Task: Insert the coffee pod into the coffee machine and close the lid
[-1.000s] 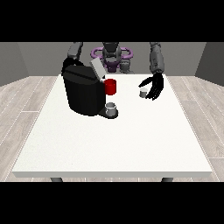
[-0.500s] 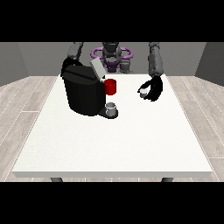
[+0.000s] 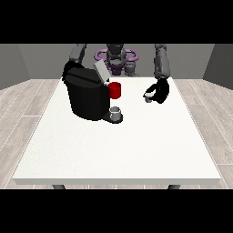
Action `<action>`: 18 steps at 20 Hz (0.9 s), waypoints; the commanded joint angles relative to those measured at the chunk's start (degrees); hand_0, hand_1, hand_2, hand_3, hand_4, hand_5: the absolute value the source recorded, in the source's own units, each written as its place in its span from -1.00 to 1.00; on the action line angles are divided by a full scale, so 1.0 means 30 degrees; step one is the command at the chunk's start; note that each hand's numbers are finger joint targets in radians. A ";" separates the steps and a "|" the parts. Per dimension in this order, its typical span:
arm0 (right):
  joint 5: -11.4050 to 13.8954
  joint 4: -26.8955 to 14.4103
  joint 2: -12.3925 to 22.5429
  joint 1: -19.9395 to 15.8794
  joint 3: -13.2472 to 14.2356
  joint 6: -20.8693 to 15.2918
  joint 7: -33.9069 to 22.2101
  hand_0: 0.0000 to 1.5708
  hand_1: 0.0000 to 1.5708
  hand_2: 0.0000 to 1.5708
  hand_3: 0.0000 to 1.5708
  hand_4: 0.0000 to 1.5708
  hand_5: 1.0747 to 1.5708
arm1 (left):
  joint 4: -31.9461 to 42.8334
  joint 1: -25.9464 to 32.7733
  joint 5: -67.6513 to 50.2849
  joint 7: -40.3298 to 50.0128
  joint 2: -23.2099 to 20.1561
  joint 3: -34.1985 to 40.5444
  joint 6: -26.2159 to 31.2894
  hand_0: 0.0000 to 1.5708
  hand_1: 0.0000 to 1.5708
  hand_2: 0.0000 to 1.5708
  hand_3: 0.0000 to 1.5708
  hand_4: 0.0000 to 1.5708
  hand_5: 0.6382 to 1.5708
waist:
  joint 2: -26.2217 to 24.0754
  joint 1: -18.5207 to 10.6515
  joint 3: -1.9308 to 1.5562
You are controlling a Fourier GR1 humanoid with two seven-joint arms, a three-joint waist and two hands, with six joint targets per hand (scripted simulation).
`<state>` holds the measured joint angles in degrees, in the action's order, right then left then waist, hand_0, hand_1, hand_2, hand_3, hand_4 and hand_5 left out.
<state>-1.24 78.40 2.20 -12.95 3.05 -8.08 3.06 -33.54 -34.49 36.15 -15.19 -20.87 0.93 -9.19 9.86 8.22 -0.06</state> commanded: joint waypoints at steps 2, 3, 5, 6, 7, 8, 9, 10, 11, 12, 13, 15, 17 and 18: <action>-0.0249 -0.0361 -0.0237 0.1027 0.0002 0.0261 0.0816 -1.00 -1.00 -1.00 -1.00 -0.49 1.00 | -0.0284 -0.0487 -0.0031 -0.0902 0.0124 -0.0099 0.0995 0.87 0.87 0.87 0.80 -0.23 1.00 | -0.0798 0.0116 0.0019; 0.0050 -0.0736 -0.0005 0.0010 0.0251 -0.0256 0.0112 -1.00 -1.00 -1.00 -1.00 -0.46 1.00 | -0.0662 -0.1063 -0.0038 -0.0720 0.0816 -0.0269 0.0913 0.88 0.88 0.87 0.79 -0.20 1.00 | -0.0629 -0.0134 0.0020; -0.0184 -0.1280 -0.0194 0.0168 0.0515 -0.0481 -0.0142 -1.00 -1.00 -1.00 -1.00 -0.43 1.00 | -0.1162 -0.1305 -0.0163 -0.0704 0.0322 -0.0391 0.2473 0.78 0.78 0.81 0.74 -0.24 1.00 | -0.1607 -0.0732 0.0016; -0.0169 -0.1289 -0.0442 0.0153 0.0213 -0.0416 -0.0277 -1.00 -1.00 -1.00 -1.00 -0.45 1.00 | -0.1058 -0.2197 -0.0243 0.0065 -0.0083 -0.0179 0.3189 0.77 0.77 0.79 0.72 -0.26 1.00 | -0.1523 -0.0395 0.0015; -0.0675 -0.1852 -0.0077 -0.0117 0.0774 0.0094 0.0276 -1.00 -1.00 -1.00 -1.00 -0.44 1.00 | -0.1487 -0.2437 -0.0328 -0.0367 0.0074 -0.0255 0.3376 0.71 0.71 0.78 0.73 -0.25 1.00 | -0.1247 -0.0563 0.0012; -0.0208 -0.1596 -0.0125 0.0583 0.0292 -0.0145 -0.0568 -1.00 -1.00 -1.00 -1.00 -0.44 1.00 | -0.1546 -0.2237 0.0000 0.0448 0.0494 -0.0488 0.3092 0.68 0.68 0.76 0.72 -0.26 1.00 | -0.2203 -0.0349 0.0015; -0.0476 -0.2172 -0.0087 -0.0054 0.0962 -0.0357 0.0484 -1.00 -1.00 -1.00 -1.00 -0.42 1.00 | -0.1774 -0.2931 -0.0688 -0.0562 -0.0552 0.0057 0.4492 0.64 0.64 0.73 0.70 -0.29 1.00 | -0.1388 -0.0764 0.0014; -0.0572 -0.2186 0.0099 -0.0129 0.0865 -0.0092 -0.0170 -1.00 -1.00 -1.00 -1.00 -0.36 1.00 | -0.2038 -0.2455 -0.0210 0.0400 0.0906 -0.0343 0.3294 0.58 0.58 0.69 0.67 -0.32 1.00 | -0.1839 -0.0677 0.0016; -0.0605 -0.3301 0.0197 -0.0425 0.1164 0.0209 0.1431 -1.00 -1.00 -1.00 -1.00 -0.37 1.00 | -0.2462 -0.3511 -0.0209 0.0397 0.0239 -0.0380 0.4217 0.60 0.60 0.68 0.65 -0.33 1.00 | -0.1172 -0.1027 0.0009; -0.0274 -0.2021 0.0302 -0.0268 0.0372 0.0326 -0.0288 -1.00 -1.00 -1.00 -1.00 -0.38 1.00 | -0.2061 -0.3392 -0.0161 0.0260 0.0067 -0.0318 0.4352 0.60 0.60 0.69 0.64 -0.31 1.00 | -0.1847 -0.0321 0.0018; -0.0552 -0.2636 0.0719 -0.1365 0.1190 0.0108 -0.0130 -1.00 -1.00 -1.00 -1.00 -0.38 1.00 | -0.2249 -0.4055 -0.0104 0.0506 -0.0285 -0.0182 0.4657 0.60 0.60 0.69 0.64 -0.31 1.00 | -0.1149 -0.0618 0.0016; -0.0137 -0.2321 -0.0122 -0.0702 0.0229 0.0132 0.0948 -1.00 -1.00 -1.00 -1.00 -0.36 1.00 | -0.2012 -0.4693 -0.0299 0.0818 -0.0657 0.0448 0.4632 0.60 0.60 0.69 0.64 -0.31 1.00 | -0.0939 0.0030 0.0018; 0.0067 -0.0914 -0.0687 0.0329 -0.0925 -0.0277 0.0081 -1.00 -1.00 -1.00 -1.00 -0.48 1.00 | -0.1395 -0.3960 -0.0157 0.0635 -0.0813 0.0689 0.4314 0.60 0.60 0.69 0.64 -0.31 1.00 | -0.1538 0.0708 0.0024; -0.0004 -0.1356 -0.0232 0.0321 -0.0435 0.0554 0.1576 -1.00 -1.00 -1.00 -1.00 -0.42 1.00 | -0.1441 -0.4429 -0.0370 -0.0121 -0.1241 0.1077 0.4010 0.60 0.60 0.69 0.64 -0.31 1.00 | -0.0212 0.1078 0.0023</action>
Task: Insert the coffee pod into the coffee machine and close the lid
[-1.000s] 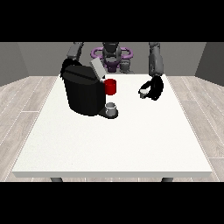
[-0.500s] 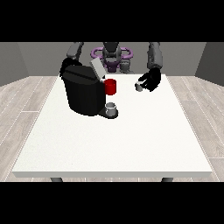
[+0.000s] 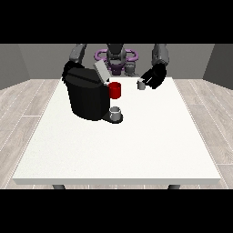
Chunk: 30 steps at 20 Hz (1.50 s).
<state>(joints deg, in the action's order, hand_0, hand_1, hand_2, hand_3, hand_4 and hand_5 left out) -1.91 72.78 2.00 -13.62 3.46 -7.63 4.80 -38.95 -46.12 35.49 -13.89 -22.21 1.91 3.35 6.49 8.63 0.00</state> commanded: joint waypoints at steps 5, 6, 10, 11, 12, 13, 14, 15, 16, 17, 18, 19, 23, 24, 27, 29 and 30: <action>0.0061 -0.0117 -0.0232 -0.0138 -0.0440 -0.0051 0.0396 -1.00 -1.00 -1.00 -1.00 -0.40 1.00 | -0.0298 -0.2333 -0.0397 0.1324 0.0029 0.0647 0.1521 0.60 0.60 0.69 0.63 -0.32 1.00 | 0.0063 0.0674 -0.0003; -0.0291 0.0415 -0.0191 -0.0557 -0.0438 0.0327 0.0327 -1.00 -1.00 -1.00 -1.00 -0.39 1.00 | -0.0379 -0.2850 0.0010 0.0232 -0.1468 0.0810 0.1076 0.60 0.60 0.69 0.63 -0.32 1.00 | 0.0672 0.1009 -0.0001; 0.0172 0.1040 -0.0601 -0.1302 -0.0940 -0.0387 -0.0767 -1.00 -1.00 -1.00 -1.00 -0.36 1.00 | 0.0093 -0.4205 -0.0511 0.1652 -0.1355 0.1559 0.1842 0.59 0.59 0.65 0.58 -0.34 1.00 | 0.0691 0.1417 0.0001; -0.0144 0.0855 -0.0331 -0.1031 -0.0819 0.0396 0.0213 -1.00 -1.00 -1.00 -1.00 -0.36 1.00 | 0.0065 -0.4723 -0.0598 0.2072 -0.1327 0.1783 0.1626 0.62 0.62 0.66 0.58 -0.35 1.00 | 0.1139 0.1835 -0.0004; -0.0234 0.1318 -0.0259 -0.1725 -0.0868 0.0481 -0.0267 -1.00 -1.00 -1.00 -1.00 -0.34 1.00 | 0.0179 -0.5276 -0.0599 0.2286 -0.1450 0.2017 0.1258 0.54 0.54 0.60 0.53 -0.35 1.00 | 0.1455 0.2287 -0.0002; 0.0301 0.1625 -0.0494 -0.0586 -0.1511 0.0259 -0.0462 -1.00 -1.00 -1.00 -1.00 -0.33 1.00 | 0.0405 -0.4573 -0.0436 0.2726 -0.0842 0.1780 0.1137 0.54 0.54 0.59 0.51 -0.38 1.00 | 0.0595 0.2374 0.0001; -0.0070 0.1355 0.0130 -0.1731 -0.0741 0.0392 -0.0922 -1.00 -1.00 -1.00 -1.00 -0.37 1.00 | 0.0371 -0.6025 -0.0660 0.2371 -0.2325 0.2236 0.2055 0.58 0.58 0.61 0.53 -0.39 1.00 | 0.1714 0.2537 -0.0001; -0.0135 0.0764 0.0031 -0.1627 -0.0410 0.0349 0.0401 -1.00 -1.00 -1.00 -1.00 -0.35 1.00 | -0.0068 -0.5507 -0.0596 0.2018 -0.1358 0.1889 0.1642 0.60 0.60 0.64 0.55 -0.40 1.00 | 0.1821 0.1846 -0.0004; 0.0499 0.1873 -0.0318 -0.1295 -0.1597 0.0211 -0.0832 -1.00 -1.00 -1.00 -1.00 -0.37 1.00 | 0.0468 -0.6056 -0.0476 0.2461 -0.1760 0.2050 0.1678 0.63 0.63 0.70 0.62 -0.39 1.00 | 0.1431 0.3014 0.0002; 0.0590 0.2082 -0.0645 -0.1353 -0.2004 -0.1377 -0.1039 -1.00 -1.00 -1.00 -1.00 -0.35 1.00 | 0.0529 -0.5299 -0.0498 0.1185 -0.1789 0.1936 0.1775 0.60 0.60 0.68 0.60 -0.38 1.00 | 0.1696 0.2222 0.0005; 0.0077 0.1677 0.0088 -0.1209 -0.1012 0.0243 -0.0565 -1.00 -1.00 -1.00 -1.00 -0.36 1.00 | 0.0353 -0.5561 -0.0365 0.2144 -0.1430 0.1773 0.1877 0.61 0.61 0.68 0.59 -0.34 1.00 | 0.1363 0.2417 -0.0002; 0.0172 0.2324 -0.0034 -0.1054 -0.1331 0.0213 -0.0782 -1.00 -1.00 -1.00 -1.00 -0.35 1.00 | 0.0579 -0.5523 -0.0195 0.2121 -0.1502 0.1910 0.1172 0.64 0.64 0.71 0.62 -0.34 1.00 | 0.1554 0.3013 0.0001; 0.0666 0.1902 -0.0310 -0.1397 -0.1314 -0.0608 -0.1097 -1.00 -1.00 -1.00 -1.00 -0.30 1.00 | 0.0415 -0.6330 0.0050 0.2676 -0.0953 0.1526 0.1563 0.63 0.63 0.66 0.56 -0.36 1.00 | 0.1578 0.2667 -0.0002; 0.0553 0.1980 0.0089 -0.1388 -0.1165 -0.0228 -0.1085 -1.00 -1.00 -1.00 -1.00 -0.31 1.00 | 0.0529 -0.6666 0.0013 0.2489 -0.1628 0.1853 0.1518 0.61 0.61 0.65 0.57 -0.37 1.00 | 0.2092 0.2909 -0.0002; 0.0557 0.2849 -0.0276 -0.1718 -0.1328 -0.0553 -0.1213 -1.00 -1.00 -1.00 -1.00 -0.38 1.00 | 0.1041 -0.7059 -0.0151 0.2355 -0.2084 0.2168 0.2006 0.66 0.66 0.69 0.59 -0.38 1.00 | 0.2348 0.3285 0.0000; 0.0122 0.1525 0.0572 -0.2287 -0.0059 -0.0268 -0.0649 -1.00 -1.00 -1.00 -1.00 -0.39 1.00 | 0.0430 -0.6938 0.0087 0.2515 -0.1159 0.1642 0.1803 0.67 0.67 0.69 0.57 -0.37 1.00 | 0.2530 0.2348 -0.0008; 0.0096 0.1995 0.0308 -0.1934 -0.0367 -0.0238 -0.0632 -1.00 -1.00 -1.00 -1.00 -0.33 1.00 | 0.0833 -0.6997 0.0124 0.2861 -0.1480 0.1748 0.2153 0.65 0.65 0.67 0.56 -0.37 1.00 | 0.2289 0.2687 -0.0007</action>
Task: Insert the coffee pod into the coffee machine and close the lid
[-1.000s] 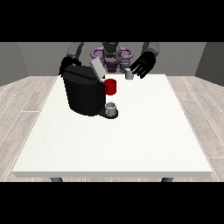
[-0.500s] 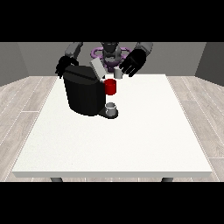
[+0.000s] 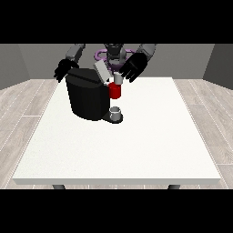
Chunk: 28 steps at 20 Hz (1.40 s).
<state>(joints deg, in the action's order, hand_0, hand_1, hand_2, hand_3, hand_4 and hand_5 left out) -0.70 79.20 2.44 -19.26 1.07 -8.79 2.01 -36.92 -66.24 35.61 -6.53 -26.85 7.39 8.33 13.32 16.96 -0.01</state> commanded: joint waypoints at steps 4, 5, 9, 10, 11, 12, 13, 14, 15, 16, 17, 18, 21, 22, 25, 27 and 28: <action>0.0007 -0.0153 0.0072 0.0474 0.0000 0.0187 0.0129 -1.00 -1.00 -1.00 -1.00 -0.39 1.00 | 0.0249 -0.0156 0.0342 0.0268 0.0494 -0.0290 0.0223 0.68 0.68 0.69 0.56 -0.35 1.00 | 0.0106 0.0055 -0.0002; -0.0939 0.0095 0.1125 -0.0264 0.1206 0.0854 -0.0309 -1.00 -1.00 -1.00 -1.00 -0.34 1.00 | 0.0165 -0.0365 0.0163 -0.0210 -0.0264 0.0081 0.0290 0.61 0.61 0.66 0.55 -0.35 1.00 | 0.0354 0.0173 -0.0002; -0.0258 -0.0838 -0.0196 -0.0054 0.0655 -0.0314 0.0642 -1.00 -1.00 -1.00 -1.00 -0.33 1.00 | -0.0169 -0.0616 0.0504 0.0506 0.1130 -0.0521 0.0090 0.54 0.54 0.61 0.51 -0.36 1.00 | 0.0072 -0.0557 -0.0007; -0.0172 0.0330 -0.0084 0.0177 0.0225 -0.0361 -0.1255 -1.00 -1.00 -1.00 -1.00 -0.37 1.00 | 0.0250 0.0063 0.0389 -0.0341 0.0755 -0.0213 -0.0208 0.51 0.51 0.59 0.50 -0.36 1.00 | -0.0300 -0.0158 0.0005; -0.0401 -0.0488 0.0037 0.0682 0.0625 0.0118 0.0814 -1.00 -1.00 -1.00 -1.00 -0.37 1.00 | 0.0088 -0.0218 0.0295 -0.0154 0.0714 -0.0190 0.0182 0.50 0.50 0.60 0.51 -0.37 1.00 | 0.0238 -0.0265 -0.0004; -0.0435 0.0118 0.0091 0.0969 0.0344 0.0469 0.0887 -1.00 -1.00 -1.00 -1.00 -0.35 1.00 | 0.0402 0.0078 0.0305 -0.0501 0.0382 0.0074 -0.0286 0.51 0.51 0.61 0.52 -0.37 1.00 | 0.0644 0.0214 0.0000; -0.0453 0.0980 -0.0238 0.1019 -0.0211 0.0457 -0.0226 -1.00 -1.00 -1.00 -1.00 -0.34 1.00 | 0.0668 0.0322 0.0545 -0.0459 0.0440 -0.0032 -0.0559 0.51 0.51 0.61 0.52 -0.37 1.00 | 0.0090 0.0516 0.0005; -0.0240 -0.0150 -0.0753 0.0202 0.0354 -0.0618 0.0882 -1.00 -1.00 -1.00 -1.00 -0.36 1.00 | 0.0271 -0.0816 0.0243 -0.0333 0.0283 0.0012 0.0471 0.53 0.53 0.62 0.53 -0.36 1.00 | 0.0650 -0.0257 -0.0003; -0.0991 -0.0645 0.0862 0.0773 0.1181 0.1240 0.1688 -1.00 -1.00 -1.00 -1.00 -0.35 1.00 | 0.0036 -0.0002 0.0746 -0.0002 0.0950 -0.0405 -0.0563 0.53 0.53 0.62 0.53 -0.36 1.00 | 0.0628 -0.0065 -0.0009; -0.0656 -0.0135 -0.0105 0.0147 0.0704 -0.0048 0.0006 -1.00 -1.00 -1.00 -1.00 -0.35 1.00 | 0.0223 -0.0116 0.0615 0.0152 0.1196 -0.0353 -0.0278 0.52 0.52 0.62 0.53 -0.34 1.00 | -0.0111 -0.0391 0.0000; 0.0130 0.0938 -0.0697 0.0818 -0.0291 -0.0648 -0.0205 -1.00 -1.00 -1.00 -1.00 -0.32 1.00 | 0.0807 0.0280 0.0491 -0.0918 0.0279 -0.0058 0.0089 0.53 0.53 0.63 0.54 -0.34 1.00 | 0.0155 0.0010 0.0008; -0.0443 -0.0091 0.0198 -0.0034 0.0866 -0.0104 0.0439 -1.00 -1.00 -1.00 -1.00 -0.33 1.00 | 0.0289 -0.0003 0.0724 -0.0402 0.0991 -0.0272 -0.0696 0.51 0.51 0.62 0.53 -0.34 1.00 | 0.0730 -0.0317 0.0000; -0.0124 0.0524 -0.0175 0.0448 0.0162 -0.0083 0.0743 -1.00 -1.00 -1.00 -1.00 -0.36 1.00 | 0.0758 0.0004 0.0788 -0.0674 0.0409 -0.0014 -0.0725 0.51 0.51 0.59 0.51 -0.38 1.00 | 0.1076 0.0174 0.0005; -0.0530 -0.0228 -0.0067 -0.0054 0.0803 -0.0172 0.0556 -1.00 -1.00 -1.00 -1.00 -0.41 1.00 | 0.0424 -0.0153 0.0835 -0.0204 0.1068 -0.0328 -0.0446 0.51 0.51 0.59 0.51 -0.37 1.00 | 0.0610 -0.0402 -0.0001; -0.0455 -0.0662 -0.0013 0.0203 0.1023 -0.0271 0.1145 -1.00 -1.00 -1.00 -1.00 -0.42 1.00 | 0.0441 -0.0557 0.0751 0.0565 0.1516 -0.0373 0.0056 0.57 0.57 0.63 0.52 -0.38 1.00 | 0.0294 -0.0303 -0.0006; -0.0773 0.0482 0.0182 0.0516 0.0802 0.0403 0.1282 -1.00 -1.00 -1.00 -1.00 -0.45 1.00 | 0.0886 0.0047 0.0671 -0.0726 0.0226 0.0153 -0.0185 0.57 0.57 0.62 0.50 -0.39 1.00 | 0.0891 0.0106 0.0002; -0.1100 -0.0673 -0.0109 0.0410 0.1318 0.0113 0.1491 -1.00 -1.00 -1.00 -1.00 -0.45 1.00 | 0.0521 0.0127 0.0877 -0.0117 0.1310 -0.0346 -0.0303 0.55 0.55 0.61 0.49 -0.38 1.00 | 0.0741 -0.0475 -0.0004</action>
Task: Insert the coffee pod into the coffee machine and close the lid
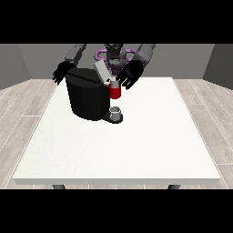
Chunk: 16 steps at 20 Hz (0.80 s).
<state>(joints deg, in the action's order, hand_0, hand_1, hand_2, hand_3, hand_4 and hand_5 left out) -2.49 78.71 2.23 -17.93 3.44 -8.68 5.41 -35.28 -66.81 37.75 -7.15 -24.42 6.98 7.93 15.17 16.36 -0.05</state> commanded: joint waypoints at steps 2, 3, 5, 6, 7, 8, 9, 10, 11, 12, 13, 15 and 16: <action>0.0460 0.1096 -0.0238 0.0439 -0.0779 -0.0207 -0.0662 -1.00 -1.00 -1.00 -1.00 -0.47 1.00 | 0.0621 0.0619 0.0209 -0.0847 -0.0475 0.0166 -0.0388 0.55 0.55 0.59 0.47 -0.41 1.00 | 0.0331 0.0479 0.0023; -0.0762 -0.0059 0.0782 -0.0228 0.0697 0.0930 0.0230 -1.00 -1.00 -1.00 -1.00 -0.43 1.00 | 0.0238 -0.0135 0.0037 0.0105 -0.0165 0.0158 0.0206 0.52 0.52 0.58 0.45 -0.41 1.00 | 0.0374 0.0229 0.0009; -0.0059 -0.0357 0.0650 -0.1198 0.0593 -0.0272 -0.1296 -1.00 -1.00 -1.00 -1.00 -0.44 1.00 | 0.0178 -0.0042 0.0148 0.0188 0.0597 -0.0256 0.0493 0.53 0.53 0.56 0.39 -0.41 1.00 | -0.0012 -0.0563 0.0014; 0.0228 -0.0756 -0.0128 -0.0458 0.0108 -0.0475 -0.0049 -1.00 -1.00 -1.00 -1.00 -0.45 1.00 | 0.0018 -0.0288 0.0375 0.0825 0.0978 -0.0414 0.0151 0.48 0.48 0.52 0.35 -0.42 1.00 | -0.0089 -0.0402 0.0009; 0.0065 -0.0368 -0.0025 -0.0201 0.0254 -0.0518 -0.0475 -1.00 -1.00 -1.00 -1.00 -0.49 1.00 | 0.0065 -0.0007 0.0481 0.0110 0.0443 -0.0429 0.0257 0.44 0.44 0.49 0.31 -0.44 1.00 | -0.0211 -0.0208 0.0013; 0.0251 0.0610 0.0012 -0.0684 -0.0427 -0.0198 -0.1098 -1.00 -1.00 -1.00 -1.00 -0.47 1.00 | 0.0599 -0.0568 0.0378 0.0147 -0.0334 0.0151 -0.0037 0.47 0.47 0.50 0.30 -0.43 1.00 | 0.0568 0.0578 0.0019; 0.0610 0.0200 -0.0406 0.0293 -0.0619 -0.0537 -0.0193 -1.00 -1.00 -1.00 -1.00 -0.54 1.00 | 0.0299 0.0120 0.0598 -0.0167 0.0167 -0.0160 -0.0604 0.44 0.44 0.49 0.27 -0.42 1.00 | 0.0393 0.0298 0.0016; 0.0780 0.0623 -0.0306 0.0198 -0.0806 -0.0733 -0.1341 -1.00 -1.00 -1.00 -1.00 -0.53 1.00 | 0.0639 -0.0502 0.0420 -0.0394 -0.1242 0.0108 0.0894 0.42 0.42 0.47 0.26 -0.44 1.00 | 0.0042 0.0340 0.0020; 0.0480 -0.0017 -0.0456 -0.0016 -0.0382 -0.0684 -0.0087 -1.00 -1.00 -1.00 -1.00 -0.49 1.00 | 0.0083 0.0125 0.0694 -0.0361 0.0253 -0.0294 -0.0589 0.41 0.41 0.46 0.25 -0.47 1.00 | 0.0316 -0.0087 0.0013; 0.0478 0.0202 0.0048 -0.0514 -0.0134 -0.0842 -0.1778 -1.00 -1.00 -1.00 -1.00 -0.52 1.00 | 0.0373 -0.0063 0.0523 -0.0440 -0.0261 -0.0209 0.0520 0.38 0.38 0.44 0.22 -0.49 1.00 | -0.0117 -0.0231 0.0018; 0.0063 0.0518 -0.0158 -0.0312 0.0020 -0.0587 -0.0651 -1.00 -1.00 -1.00 -1.00 -0.57 1.00 | 0.0289 0.0358 0.0769 -0.0840 -0.0236 -0.0234 -0.0452 0.34 0.34 0.41 0.19 -0.50 1.00 | 0.0374 0.0053 0.0015; 0.0160 0.0192 0.0215 -0.0528 0.0081 -0.0270 -0.0309 -1.00 -1.00 -1.00 -1.00 -0.48 1.00 | 0.0213 -0.0357 0.0648 -0.0757 -0.0569 -0.0016 -0.0148 0.34 0.34 0.42 0.21 -0.54 1.00 | 0.0822 0.0083 0.0013; 0.0229 0.1146 0.0090 -0.0589 -0.0424 -0.0252 -0.1301 -1.00 -1.00 -1.00 -1.00 -0.44 1.00 | 0.0761 -0.0494 0.0714 -0.0352 -0.1207 0.0160 0.0296 0.35 0.35 0.43 0.22 -0.53 1.00 | 0.0334 0.0493 0.0017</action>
<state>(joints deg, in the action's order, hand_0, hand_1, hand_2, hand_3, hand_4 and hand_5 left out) -1.88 80.12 2.39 -19.33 3.06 -9.87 2.70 -34.49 -67.74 39.32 -8.61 -25.80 6.86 8.28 16.12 16.83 -0.13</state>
